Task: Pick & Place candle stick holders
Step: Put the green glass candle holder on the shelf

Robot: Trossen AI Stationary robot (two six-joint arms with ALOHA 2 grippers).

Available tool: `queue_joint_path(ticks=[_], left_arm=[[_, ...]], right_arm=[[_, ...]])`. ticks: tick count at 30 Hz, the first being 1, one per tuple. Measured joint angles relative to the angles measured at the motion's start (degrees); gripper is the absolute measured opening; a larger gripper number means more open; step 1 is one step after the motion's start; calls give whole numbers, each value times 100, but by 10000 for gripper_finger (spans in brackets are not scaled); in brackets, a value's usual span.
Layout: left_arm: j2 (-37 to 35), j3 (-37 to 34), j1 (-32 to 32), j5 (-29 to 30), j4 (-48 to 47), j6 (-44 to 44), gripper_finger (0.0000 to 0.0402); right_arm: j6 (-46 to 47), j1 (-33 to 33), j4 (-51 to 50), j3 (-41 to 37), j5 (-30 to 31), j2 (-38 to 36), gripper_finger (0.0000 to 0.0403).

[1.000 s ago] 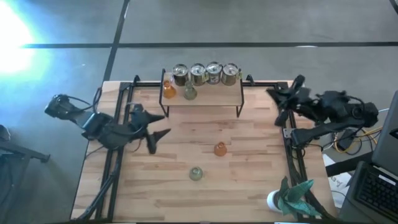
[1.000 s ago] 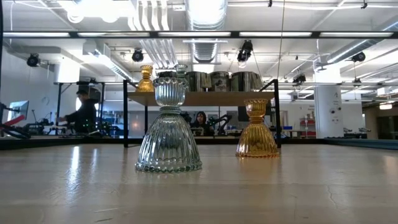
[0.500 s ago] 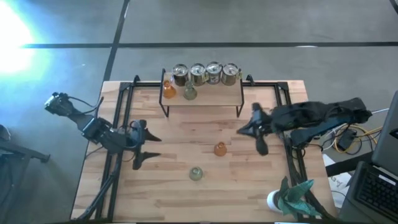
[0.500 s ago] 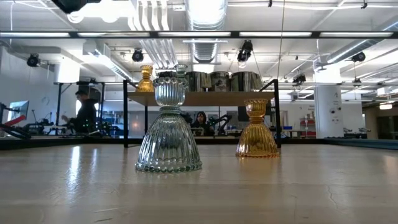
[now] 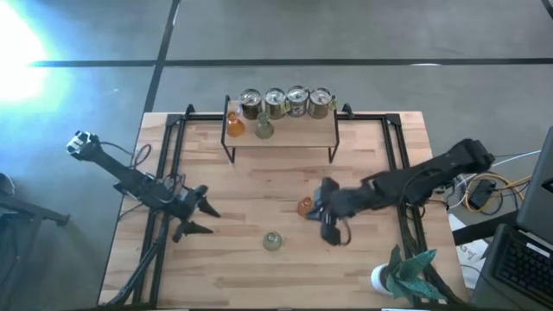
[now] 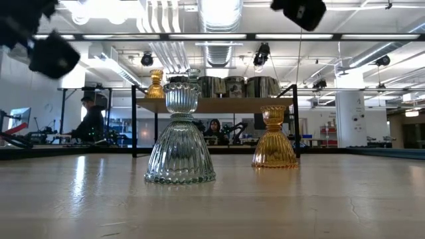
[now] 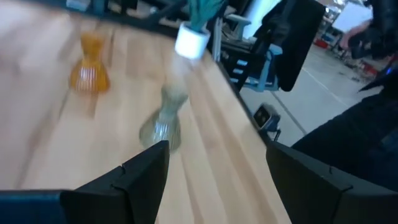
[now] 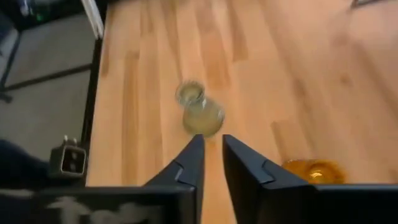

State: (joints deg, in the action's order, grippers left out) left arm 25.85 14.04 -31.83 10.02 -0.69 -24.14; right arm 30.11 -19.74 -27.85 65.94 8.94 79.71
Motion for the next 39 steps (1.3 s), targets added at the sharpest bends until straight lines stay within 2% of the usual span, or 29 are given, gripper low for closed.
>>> queue_joint_path(ticks=[8,12,17,23,29,39], left_arm=[[-154,-1135,2,2,766,-1124,273],[-154,-1317,2,4,793,-1319,273],[-144,-1348,2,12,565,-1225,273],[-136,-1350,2,35,500,-1272,273],[-136,-1352,4,33,470,-1296,273],[-134,-1354,4,33,474,-1433,273]], right_arm=[[148,-77,936,-423,1,1009,150],[108,-95,1237,-425,-21,1542,199],[-217,-94,1848,-302,-1,2203,237],[-375,-103,2449,-92,-65,2889,256],[-372,-100,2889,156,-141,3353,255],[-376,-99,3285,509,-148,3722,249]])
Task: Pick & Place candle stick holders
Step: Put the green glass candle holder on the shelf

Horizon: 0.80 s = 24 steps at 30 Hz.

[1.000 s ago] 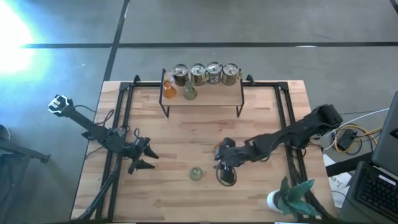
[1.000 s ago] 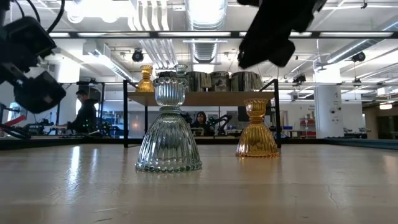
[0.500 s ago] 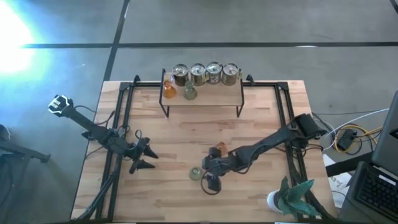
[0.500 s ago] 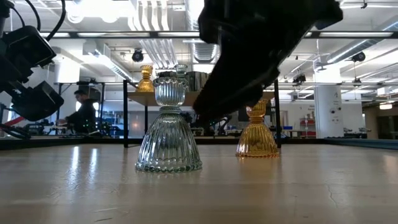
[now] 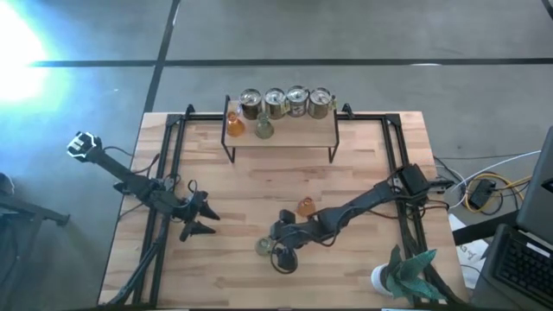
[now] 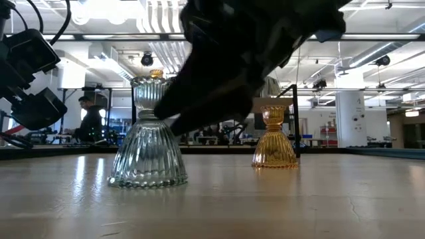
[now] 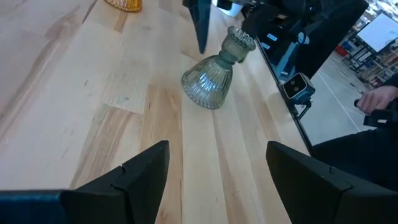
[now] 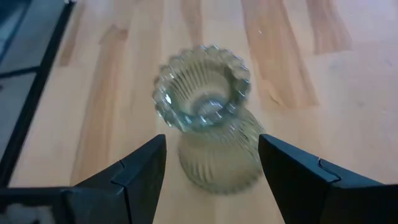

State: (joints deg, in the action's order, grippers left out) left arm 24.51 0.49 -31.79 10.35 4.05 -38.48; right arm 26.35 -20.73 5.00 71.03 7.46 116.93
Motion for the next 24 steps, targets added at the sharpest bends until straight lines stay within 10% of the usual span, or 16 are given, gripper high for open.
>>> queue_joint_path(ticks=[24], left_arm=[[7,9,2,50,-2,52,273]], right_arm=[[-108,83,799,554,-7,684,243]])
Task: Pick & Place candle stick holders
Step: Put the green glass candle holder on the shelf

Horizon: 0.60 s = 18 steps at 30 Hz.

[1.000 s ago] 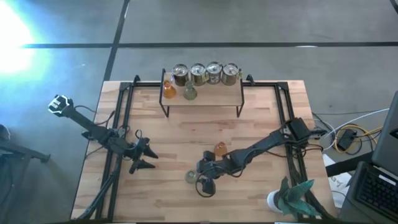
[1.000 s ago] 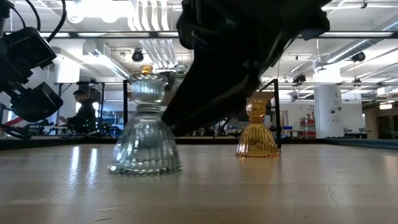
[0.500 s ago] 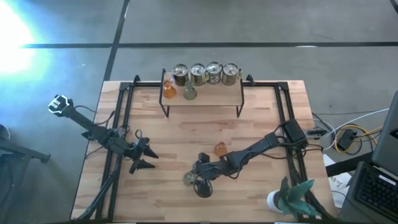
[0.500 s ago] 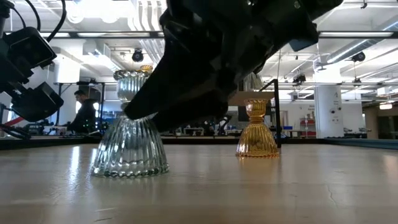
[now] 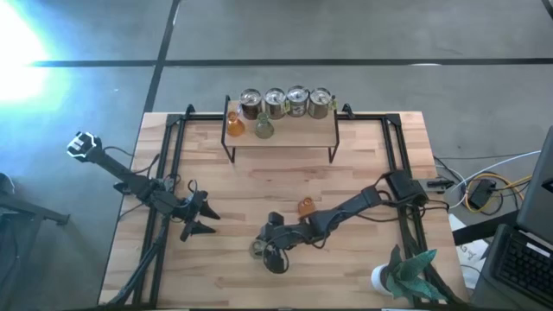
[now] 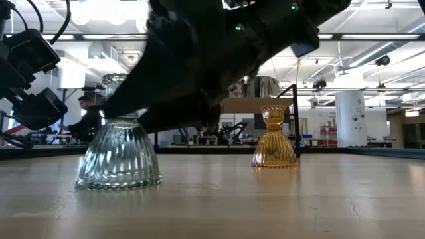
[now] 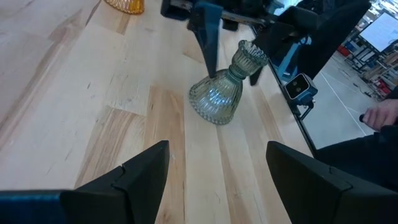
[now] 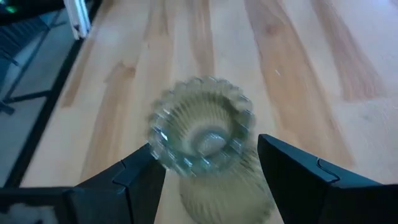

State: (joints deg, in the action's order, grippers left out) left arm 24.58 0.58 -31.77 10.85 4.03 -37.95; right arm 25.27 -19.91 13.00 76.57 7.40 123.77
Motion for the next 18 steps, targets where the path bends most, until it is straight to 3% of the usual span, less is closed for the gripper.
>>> queue_joint_path(ticks=[12,18], left_arm=[[0,2,-2,0,-11,-7,273],[-2,2,-2,-2,-20,-4,273]], right_arm=[[-24,79,314,312,-59,290,216],[-113,158,229,337,-22,229,132]])
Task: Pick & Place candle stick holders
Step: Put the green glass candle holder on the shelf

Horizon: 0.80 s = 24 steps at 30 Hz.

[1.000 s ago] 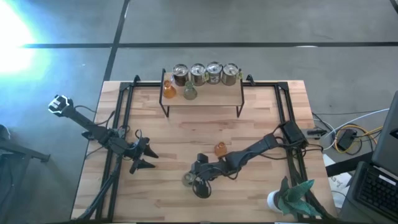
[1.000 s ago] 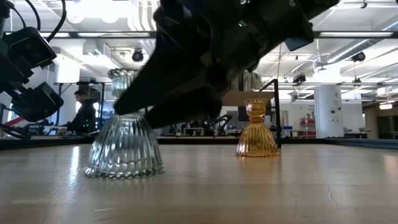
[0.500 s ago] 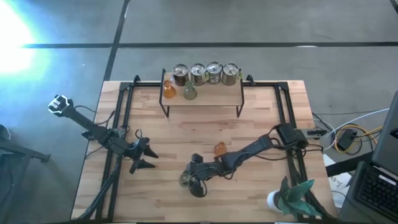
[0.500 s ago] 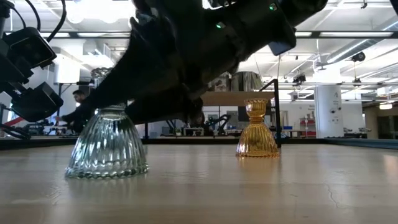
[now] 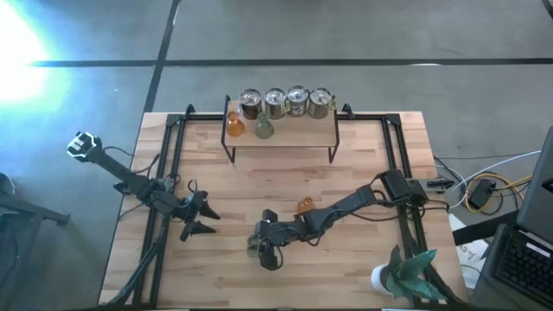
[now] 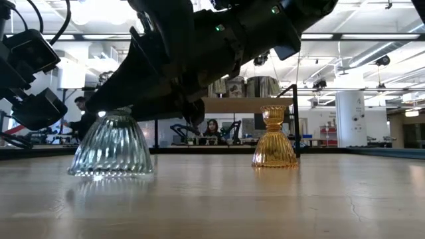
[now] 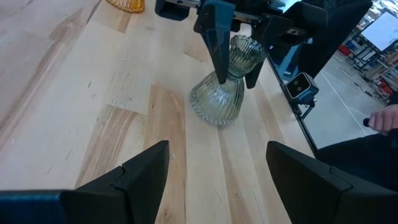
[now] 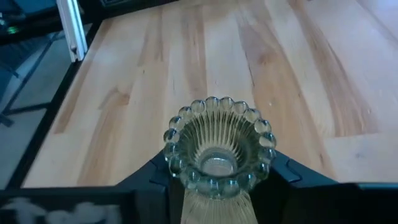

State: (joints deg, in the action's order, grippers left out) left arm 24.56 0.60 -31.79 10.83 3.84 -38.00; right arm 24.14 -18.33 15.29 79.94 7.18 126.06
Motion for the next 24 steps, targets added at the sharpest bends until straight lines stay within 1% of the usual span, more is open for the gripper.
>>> queue_joint_path(ticks=[1,5,8,14,18,20,24], left_arm=[[2,0,0,1,0,0,273],[1,2,0,0,-2,0,273],[2,2,0,0,-3,0,273],[0,2,0,0,-3,1,273],[2,2,0,-2,-4,2,273],[1,2,0,-2,-4,2,273],[2,2,0,-2,-17,2,273]], right_arm=[[-95,13,-11,8,-18,-11,121],[-252,102,-109,26,-63,-83,122],[-190,217,-502,26,-164,-327,122],[-509,489,-1531,15,-170,-1090,122],[-529,829,-2291,-4,-118,-1758,122],[-532,1018,-2662,-33,3,-2075,122],[-611,1465,-2889,-142,199,-2620,122]])
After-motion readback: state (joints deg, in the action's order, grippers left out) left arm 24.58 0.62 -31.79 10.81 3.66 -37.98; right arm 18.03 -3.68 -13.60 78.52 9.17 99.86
